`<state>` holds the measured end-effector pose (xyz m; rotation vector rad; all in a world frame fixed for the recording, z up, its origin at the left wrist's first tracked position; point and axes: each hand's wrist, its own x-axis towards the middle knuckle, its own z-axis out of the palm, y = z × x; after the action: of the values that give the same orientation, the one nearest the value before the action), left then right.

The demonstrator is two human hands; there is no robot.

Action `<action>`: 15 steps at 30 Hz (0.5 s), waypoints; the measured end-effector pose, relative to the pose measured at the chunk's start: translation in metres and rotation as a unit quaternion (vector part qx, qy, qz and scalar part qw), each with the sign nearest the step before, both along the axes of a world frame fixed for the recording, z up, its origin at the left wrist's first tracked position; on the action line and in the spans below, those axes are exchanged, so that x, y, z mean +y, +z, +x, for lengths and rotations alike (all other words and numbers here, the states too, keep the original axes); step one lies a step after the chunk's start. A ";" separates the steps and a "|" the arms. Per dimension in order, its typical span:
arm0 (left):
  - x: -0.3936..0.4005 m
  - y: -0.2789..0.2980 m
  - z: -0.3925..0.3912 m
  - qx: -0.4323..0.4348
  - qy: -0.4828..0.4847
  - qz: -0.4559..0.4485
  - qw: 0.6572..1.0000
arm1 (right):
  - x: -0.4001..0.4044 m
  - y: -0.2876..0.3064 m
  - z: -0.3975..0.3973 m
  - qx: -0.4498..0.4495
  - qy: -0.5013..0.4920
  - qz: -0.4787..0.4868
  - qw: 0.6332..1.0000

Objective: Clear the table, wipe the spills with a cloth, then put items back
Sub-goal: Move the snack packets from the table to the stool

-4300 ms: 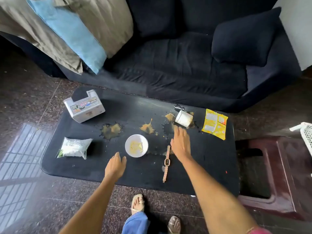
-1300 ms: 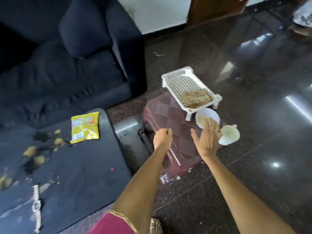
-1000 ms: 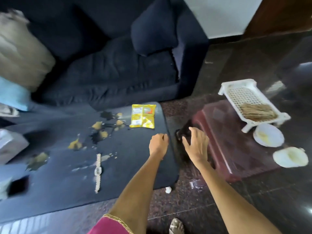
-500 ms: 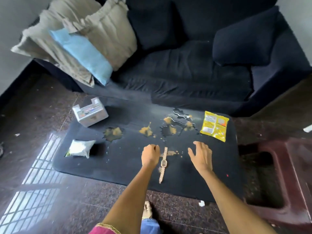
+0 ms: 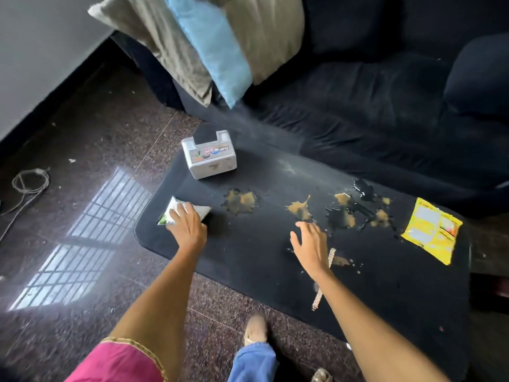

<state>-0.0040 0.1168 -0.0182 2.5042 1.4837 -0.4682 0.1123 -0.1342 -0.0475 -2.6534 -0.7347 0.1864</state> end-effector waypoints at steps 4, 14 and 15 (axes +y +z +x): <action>0.021 -0.020 -0.008 0.043 -0.014 -0.048 0.998 | 0.035 -0.012 -0.005 0.009 0.034 0.005 0.999; 0.019 0.011 0.011 -0.108 -0.051 -0.035 0.992 | 0.076 0.013 -0.013 0.234 0.059 0.044 0.969; 0.017 0.018 0.018 -0.116 -0.072 -0.051 0.989 | 0.078 0.017 -0.012 0.277 0.042 0.060 0.958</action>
<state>0.0135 0.1337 0.0003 2.4971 1.1703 -0.2567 0.1006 -0.0561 -0.0304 -2.2839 -0.6376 0.8379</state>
